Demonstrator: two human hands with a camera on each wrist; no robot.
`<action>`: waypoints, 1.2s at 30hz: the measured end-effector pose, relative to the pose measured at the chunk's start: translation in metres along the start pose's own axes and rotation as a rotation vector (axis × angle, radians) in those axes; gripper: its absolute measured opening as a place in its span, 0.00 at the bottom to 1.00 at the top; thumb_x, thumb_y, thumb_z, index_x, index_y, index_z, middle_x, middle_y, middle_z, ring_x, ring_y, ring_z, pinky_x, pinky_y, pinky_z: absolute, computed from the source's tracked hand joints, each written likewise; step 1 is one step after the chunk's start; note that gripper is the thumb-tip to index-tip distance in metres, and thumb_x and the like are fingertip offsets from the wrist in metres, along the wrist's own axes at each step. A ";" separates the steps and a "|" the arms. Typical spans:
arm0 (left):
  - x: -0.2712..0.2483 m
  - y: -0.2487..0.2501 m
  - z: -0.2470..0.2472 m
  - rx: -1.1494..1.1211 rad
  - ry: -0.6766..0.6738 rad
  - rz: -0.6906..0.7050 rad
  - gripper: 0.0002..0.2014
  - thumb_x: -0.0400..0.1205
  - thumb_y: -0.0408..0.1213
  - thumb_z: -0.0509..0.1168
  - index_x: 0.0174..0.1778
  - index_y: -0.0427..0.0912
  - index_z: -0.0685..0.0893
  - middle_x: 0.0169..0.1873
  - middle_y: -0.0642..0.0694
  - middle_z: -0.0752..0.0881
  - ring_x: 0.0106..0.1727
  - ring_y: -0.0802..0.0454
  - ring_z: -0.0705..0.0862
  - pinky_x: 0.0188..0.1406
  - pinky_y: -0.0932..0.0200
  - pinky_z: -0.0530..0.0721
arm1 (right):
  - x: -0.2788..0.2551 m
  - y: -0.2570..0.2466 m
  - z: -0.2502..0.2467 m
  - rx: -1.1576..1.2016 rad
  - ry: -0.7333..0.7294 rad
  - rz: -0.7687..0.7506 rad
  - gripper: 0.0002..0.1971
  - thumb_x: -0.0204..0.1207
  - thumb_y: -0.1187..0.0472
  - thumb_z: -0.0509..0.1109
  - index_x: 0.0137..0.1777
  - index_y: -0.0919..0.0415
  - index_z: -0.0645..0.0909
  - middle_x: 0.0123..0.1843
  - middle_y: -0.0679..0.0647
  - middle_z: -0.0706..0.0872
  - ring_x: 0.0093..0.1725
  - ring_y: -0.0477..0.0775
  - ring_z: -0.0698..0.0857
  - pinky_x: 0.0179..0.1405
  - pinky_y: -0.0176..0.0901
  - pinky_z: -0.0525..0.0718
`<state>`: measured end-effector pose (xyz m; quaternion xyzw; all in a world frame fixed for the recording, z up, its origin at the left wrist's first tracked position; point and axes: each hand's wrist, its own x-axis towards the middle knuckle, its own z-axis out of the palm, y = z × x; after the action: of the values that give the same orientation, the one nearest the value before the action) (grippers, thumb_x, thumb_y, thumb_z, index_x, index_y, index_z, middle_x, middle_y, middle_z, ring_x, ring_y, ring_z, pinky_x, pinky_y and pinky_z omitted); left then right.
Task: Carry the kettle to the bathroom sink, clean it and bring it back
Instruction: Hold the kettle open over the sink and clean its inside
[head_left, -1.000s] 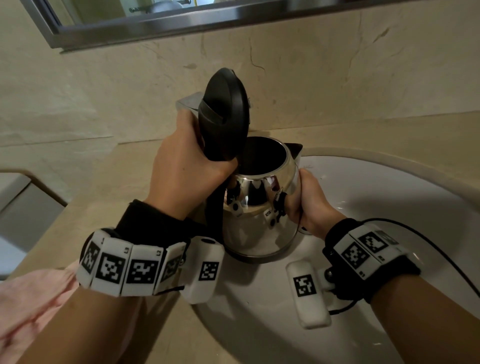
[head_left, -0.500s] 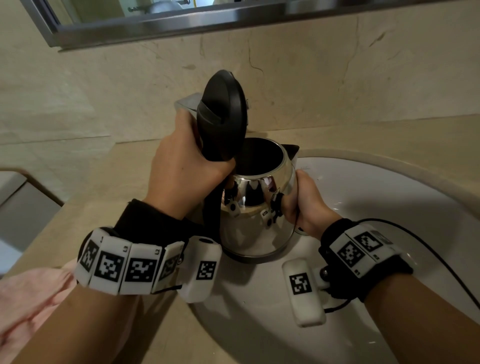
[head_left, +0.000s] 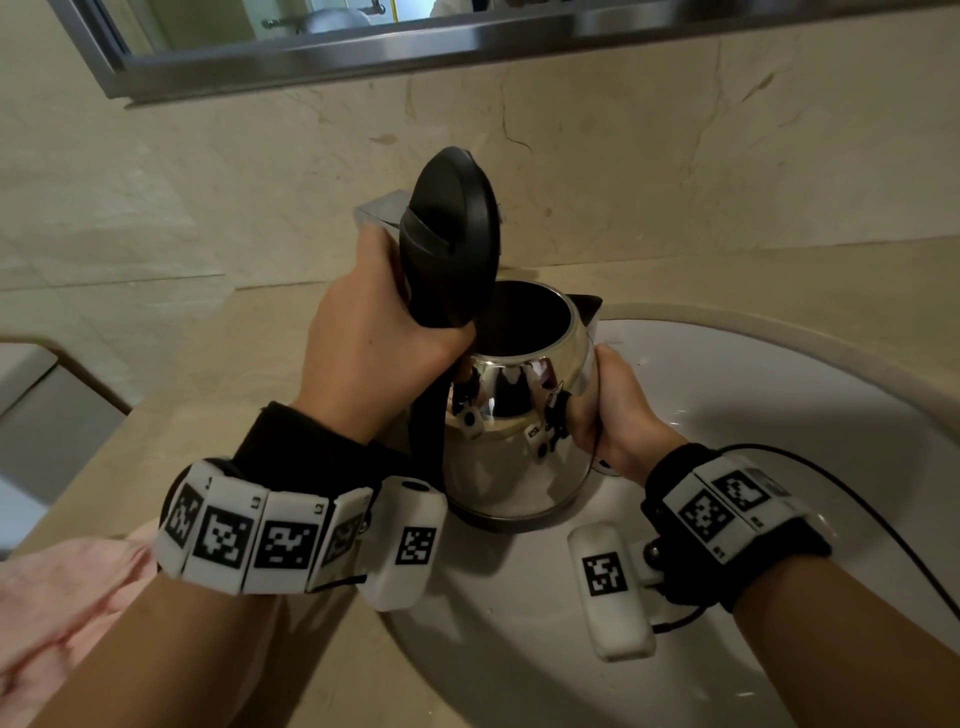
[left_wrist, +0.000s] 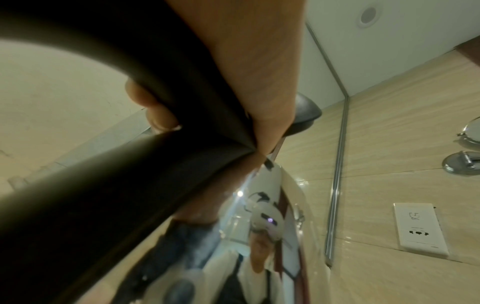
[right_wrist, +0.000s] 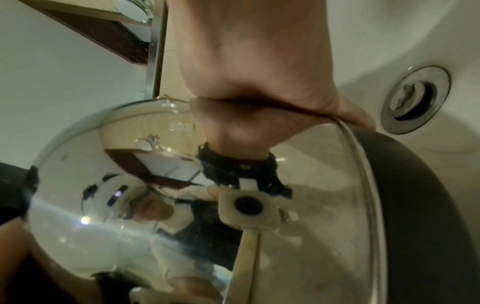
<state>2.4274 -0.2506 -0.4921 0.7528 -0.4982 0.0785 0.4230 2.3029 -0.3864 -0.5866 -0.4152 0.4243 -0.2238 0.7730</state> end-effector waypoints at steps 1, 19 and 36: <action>0.000 0.000 0.000 0.001 -0.001 -0.002 0.23 0.69 0.43 0.74 0.49 0.42 0.68 0.35 0.59 0.78 0.38 0.63 0.80 0.32 0.58 0.81 | 0.000 0.000 0.000 0.001 -0.005 -0.003 0.26 0.84 0.45 0.47 0.32 0.57 0.76 0.14 0.48 0.79 0.09 0.42 0.75 0.08 0.25 0.67; -0.001 0.000 0.001 0.000 -0.002 0.006 0.22 0.69 0.41 0.74 0.49 0.43 0.67 0.35 0.59 0.77 0.36 0.64 0.78 0.31 0.65 0.77 | 0.011 0.006 0.001 -0.037 -0.027 -0.034 0.26 0.82 0.44 0.50 0.50 0.61 0.86 0.49 0.61 0.89 0.54 0.57 0.86 0.63 0.49 0.80; -0.001 0.002 0.000 -0.012 -0.005 -0.013 0.23 0.69 0.41 0.75 0.50 0.42 0.69 0.37 0.57 0.79 0.40 0.60 0.81 0.38 0.49 0.85 | 0.023 0.009 -0.010 -0.044 -0.026 -0.020 0.28 0.84 0.44 0.48 0.31 0.58 0.78 0.17 0.50 0.79 0.14 0.43 0.76 0.09 0.26 0.68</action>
<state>2.4258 -0.2504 -0.4914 0.7537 -0.4950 0.0710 0.4265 2.3066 -0.4016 -0.6078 -0.4393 0.4149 -0.2167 0.7668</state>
